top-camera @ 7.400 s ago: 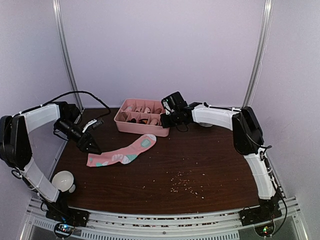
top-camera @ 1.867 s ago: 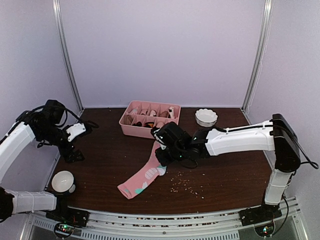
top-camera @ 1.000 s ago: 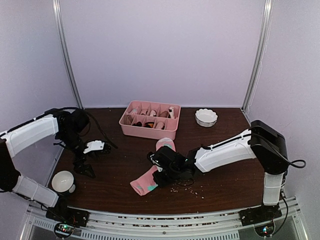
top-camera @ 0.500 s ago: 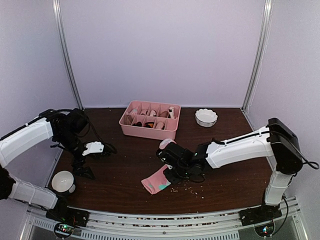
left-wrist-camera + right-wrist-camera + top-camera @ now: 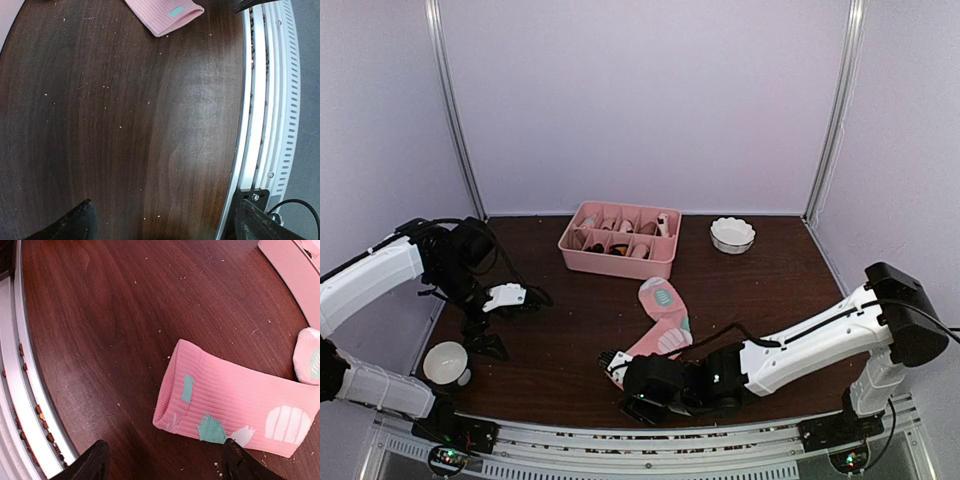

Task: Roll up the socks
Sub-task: Adjust the sock at the center of the board, then pick up the sock from the center of the board.

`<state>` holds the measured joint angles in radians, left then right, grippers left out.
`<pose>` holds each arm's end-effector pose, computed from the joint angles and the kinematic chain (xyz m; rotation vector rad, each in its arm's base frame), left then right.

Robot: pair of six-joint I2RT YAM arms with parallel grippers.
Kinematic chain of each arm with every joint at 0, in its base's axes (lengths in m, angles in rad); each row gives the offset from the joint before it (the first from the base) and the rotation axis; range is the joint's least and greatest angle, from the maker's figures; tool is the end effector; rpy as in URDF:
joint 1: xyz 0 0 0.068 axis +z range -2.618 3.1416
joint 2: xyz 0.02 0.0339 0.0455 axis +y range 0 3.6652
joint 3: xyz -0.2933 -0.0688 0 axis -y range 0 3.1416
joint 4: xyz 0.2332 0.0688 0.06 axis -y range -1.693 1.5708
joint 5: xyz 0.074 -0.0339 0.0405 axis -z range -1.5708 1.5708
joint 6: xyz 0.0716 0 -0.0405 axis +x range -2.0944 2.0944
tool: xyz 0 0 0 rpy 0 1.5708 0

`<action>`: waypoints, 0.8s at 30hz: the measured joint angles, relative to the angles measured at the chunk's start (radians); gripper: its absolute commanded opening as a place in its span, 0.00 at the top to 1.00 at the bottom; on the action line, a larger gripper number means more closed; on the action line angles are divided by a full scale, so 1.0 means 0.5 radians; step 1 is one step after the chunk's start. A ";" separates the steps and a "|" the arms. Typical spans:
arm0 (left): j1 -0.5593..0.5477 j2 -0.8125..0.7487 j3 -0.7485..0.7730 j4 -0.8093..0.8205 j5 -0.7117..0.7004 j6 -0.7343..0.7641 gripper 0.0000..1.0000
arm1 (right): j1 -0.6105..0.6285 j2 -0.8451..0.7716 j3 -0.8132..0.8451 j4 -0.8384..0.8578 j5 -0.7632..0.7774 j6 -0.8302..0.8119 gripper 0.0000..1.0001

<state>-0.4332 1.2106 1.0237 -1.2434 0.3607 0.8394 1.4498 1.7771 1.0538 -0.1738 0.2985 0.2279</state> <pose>0.1497 -0.0971 0.2640 1.7500 2.3061 -0.4759 0.0672 0.3781 0.1799 -1.2996 2.0805 0.3920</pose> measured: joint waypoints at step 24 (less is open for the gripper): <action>0.000 0.087 -0.038 0.037 0.104 0.053 0.02 | 0.097 0.468 0.301 0.021 0.469 -0.313 0.57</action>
<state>-0.4332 1.2541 1.0046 -1.2251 0.4126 0.8661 1.4982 2.0113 1.2041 -0.1635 0.5331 0.0715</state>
